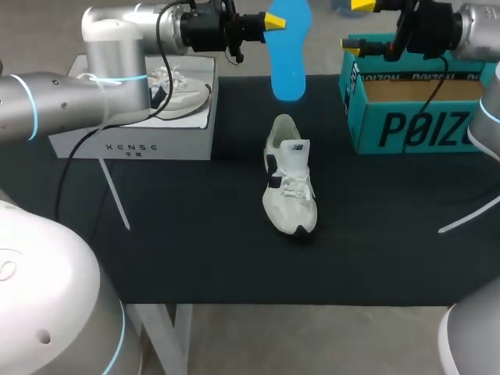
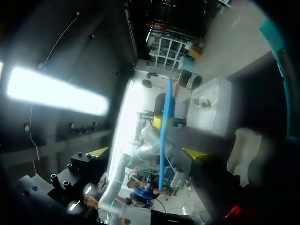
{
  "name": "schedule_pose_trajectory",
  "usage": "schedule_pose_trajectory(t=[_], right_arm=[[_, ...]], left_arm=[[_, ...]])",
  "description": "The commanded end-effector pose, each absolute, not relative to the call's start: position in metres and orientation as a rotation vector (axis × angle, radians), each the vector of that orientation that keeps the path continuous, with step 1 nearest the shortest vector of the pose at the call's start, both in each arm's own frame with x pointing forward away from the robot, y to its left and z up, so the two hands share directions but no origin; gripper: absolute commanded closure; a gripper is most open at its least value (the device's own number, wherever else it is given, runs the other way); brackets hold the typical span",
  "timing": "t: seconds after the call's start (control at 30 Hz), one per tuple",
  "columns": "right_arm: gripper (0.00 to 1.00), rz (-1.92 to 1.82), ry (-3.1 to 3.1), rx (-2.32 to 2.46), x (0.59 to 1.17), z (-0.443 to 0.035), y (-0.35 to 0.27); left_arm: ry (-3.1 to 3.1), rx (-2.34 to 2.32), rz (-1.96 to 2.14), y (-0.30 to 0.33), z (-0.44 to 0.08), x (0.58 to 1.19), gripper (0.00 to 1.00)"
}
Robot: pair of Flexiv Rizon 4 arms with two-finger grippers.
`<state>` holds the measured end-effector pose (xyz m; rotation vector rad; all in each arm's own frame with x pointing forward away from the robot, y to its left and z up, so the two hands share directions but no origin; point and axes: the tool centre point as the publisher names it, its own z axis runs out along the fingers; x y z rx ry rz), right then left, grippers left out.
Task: Take the shoe out of the shoebox, open the shoe tongue, remove and reinsert the insole, then place the shoe into the shoebox
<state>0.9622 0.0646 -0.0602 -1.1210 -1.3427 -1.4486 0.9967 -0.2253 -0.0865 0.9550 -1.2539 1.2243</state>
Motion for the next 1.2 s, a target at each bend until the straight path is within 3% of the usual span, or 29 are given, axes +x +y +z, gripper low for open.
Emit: schedule_pose_trajectory(t=[0.03, 0.33, 0.57, 1.2], right_arm=[[0.00, -1.441, -1.357, -1.166, 0.9621, -0.0554, 0.0623], [0.00, -1.427, -1.345, -1.171, 0.9614, -0.0587, 0.0632], [0.00, -1.427, -1.345, -1.171, 0.9614, -0.0587, 0.0632], [0.00, -1.427, -1.345, -1.171, 0.9614, -0.0587, 0.0632]], left_arm=[[-1.260, 0.955, 1.216, -0.2261, -0.0865, 0.9981, 1.00], [-1.290, 0.955, 1.210, -0.2271, -0.0855, 0.9976, 1.00], [-1.500, 0.736, 1.447, -0.2317, -0.0798, 0.9951, 1.00], [-1.500, 0.736, 1.447, -0.2317, -0.0798, 0.9951, 1.00]])
